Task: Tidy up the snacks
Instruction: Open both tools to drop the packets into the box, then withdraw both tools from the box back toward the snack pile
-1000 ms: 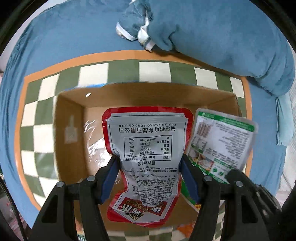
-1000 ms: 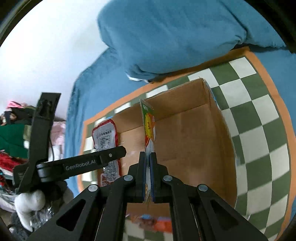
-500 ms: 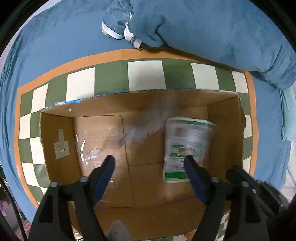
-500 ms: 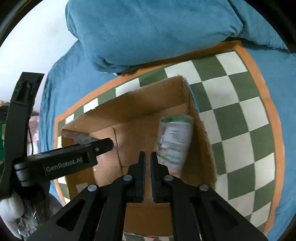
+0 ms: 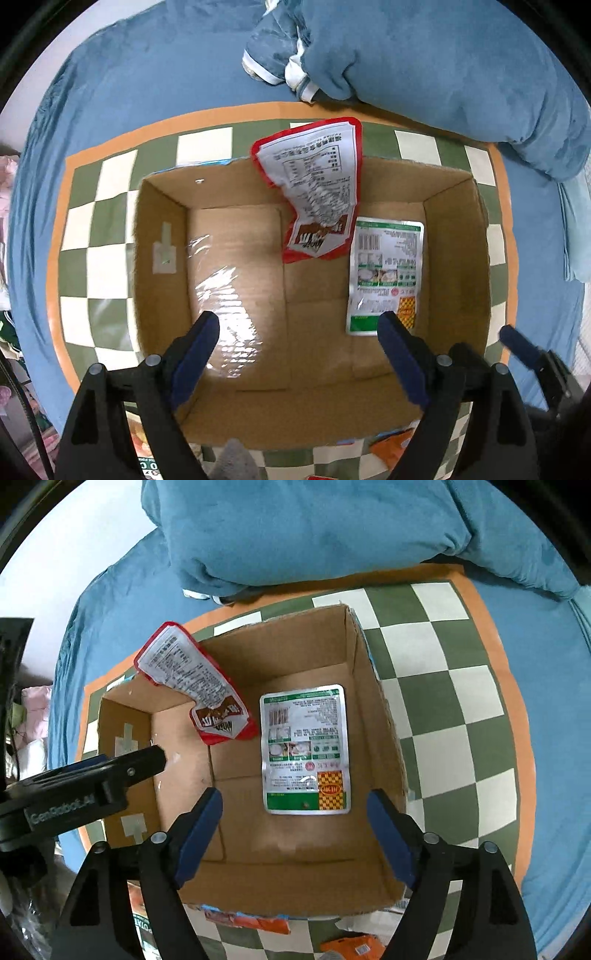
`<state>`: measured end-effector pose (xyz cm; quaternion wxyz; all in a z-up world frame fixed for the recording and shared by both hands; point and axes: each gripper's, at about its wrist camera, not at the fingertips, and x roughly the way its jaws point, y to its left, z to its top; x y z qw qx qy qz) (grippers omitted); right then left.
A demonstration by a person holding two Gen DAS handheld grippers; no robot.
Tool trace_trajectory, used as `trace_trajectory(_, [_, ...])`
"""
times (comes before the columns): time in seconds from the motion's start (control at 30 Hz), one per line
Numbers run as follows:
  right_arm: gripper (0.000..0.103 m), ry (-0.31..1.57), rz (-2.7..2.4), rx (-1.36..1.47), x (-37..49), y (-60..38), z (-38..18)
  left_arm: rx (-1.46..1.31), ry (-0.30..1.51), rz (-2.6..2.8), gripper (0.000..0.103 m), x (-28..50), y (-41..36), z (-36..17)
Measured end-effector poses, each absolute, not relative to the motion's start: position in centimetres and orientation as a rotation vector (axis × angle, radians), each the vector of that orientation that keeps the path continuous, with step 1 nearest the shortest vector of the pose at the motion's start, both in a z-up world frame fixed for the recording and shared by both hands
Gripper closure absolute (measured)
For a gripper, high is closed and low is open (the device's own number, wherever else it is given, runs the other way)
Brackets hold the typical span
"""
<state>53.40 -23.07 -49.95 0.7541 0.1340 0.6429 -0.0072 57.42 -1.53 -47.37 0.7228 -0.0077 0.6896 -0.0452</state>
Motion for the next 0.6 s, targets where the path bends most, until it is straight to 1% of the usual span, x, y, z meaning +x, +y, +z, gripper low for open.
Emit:
trace_trajectory(0.33, [0.015,1.325,-0.081,0.194,49.2,-22.1,-46.6,-0.027,1.448,-0.092,0.016,52.3,0.4,-44.0])
trace_trajectory(0.6, [0.014,1.271,-0.08,0.193,44.9,-21.6,-43.3,-0.053,1.396,-0.087,0.016,48.0,1.2,-40.9])
